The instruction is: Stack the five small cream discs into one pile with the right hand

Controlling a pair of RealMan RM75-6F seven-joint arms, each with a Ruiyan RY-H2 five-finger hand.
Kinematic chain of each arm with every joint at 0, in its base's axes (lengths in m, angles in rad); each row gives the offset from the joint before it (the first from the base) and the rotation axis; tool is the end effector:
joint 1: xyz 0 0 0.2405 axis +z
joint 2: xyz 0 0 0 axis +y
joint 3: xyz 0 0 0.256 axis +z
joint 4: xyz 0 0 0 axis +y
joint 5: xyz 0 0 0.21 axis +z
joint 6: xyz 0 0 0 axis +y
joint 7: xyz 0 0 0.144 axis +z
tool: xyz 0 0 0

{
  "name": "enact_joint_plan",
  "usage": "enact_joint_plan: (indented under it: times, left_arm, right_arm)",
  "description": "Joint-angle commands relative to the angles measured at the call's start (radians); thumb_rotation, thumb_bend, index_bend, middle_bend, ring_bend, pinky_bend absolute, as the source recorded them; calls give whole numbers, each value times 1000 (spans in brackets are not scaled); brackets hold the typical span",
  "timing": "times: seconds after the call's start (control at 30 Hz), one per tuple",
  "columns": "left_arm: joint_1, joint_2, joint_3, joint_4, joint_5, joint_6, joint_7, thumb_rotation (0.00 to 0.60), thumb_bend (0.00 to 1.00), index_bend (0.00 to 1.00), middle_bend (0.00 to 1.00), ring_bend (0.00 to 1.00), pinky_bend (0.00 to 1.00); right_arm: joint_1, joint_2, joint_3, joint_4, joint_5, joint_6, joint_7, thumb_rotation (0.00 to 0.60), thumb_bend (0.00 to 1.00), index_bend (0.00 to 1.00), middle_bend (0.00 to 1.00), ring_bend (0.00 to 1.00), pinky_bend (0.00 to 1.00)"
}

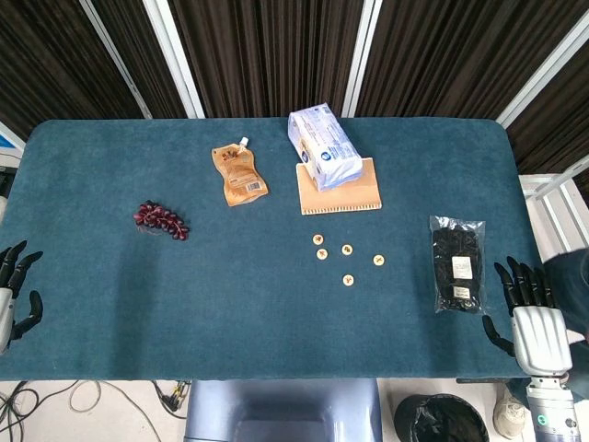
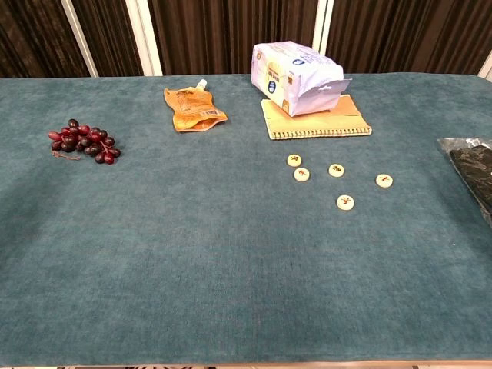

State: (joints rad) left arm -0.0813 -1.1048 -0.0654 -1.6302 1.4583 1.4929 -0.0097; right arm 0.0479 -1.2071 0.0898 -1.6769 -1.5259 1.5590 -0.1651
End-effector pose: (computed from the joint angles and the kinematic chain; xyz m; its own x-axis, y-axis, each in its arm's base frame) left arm -0.3128 0.1828 0.1675 0.3783 -0.0197 0.9255 0.9254 0.0332 -0.3776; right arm -0.2864 -0.1761 0.1414 0.4049 0.0901 0.9099 -0.9138 0.0037 0.4062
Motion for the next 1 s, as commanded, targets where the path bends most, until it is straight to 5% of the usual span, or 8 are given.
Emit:
enact_joint_plan:
  times: [0.03, 1.0]
  left_arm:
    - [0, 0, 0, 0, 1, 0, 1, 600, 624, 153, 12, 0, 0]
    - [1, -1, -1, -3, -4, -1, -2, 600, 624, 154, 11, 0, 0]
  right_arm:
    - [1, 4, -2, -2, 0, -4, 7, 600, 406, 9, 0, 0, 0]
    - [5, -6, 1, 1, 16, -14, 56, 600, 406, 29, 0, 0, 0]
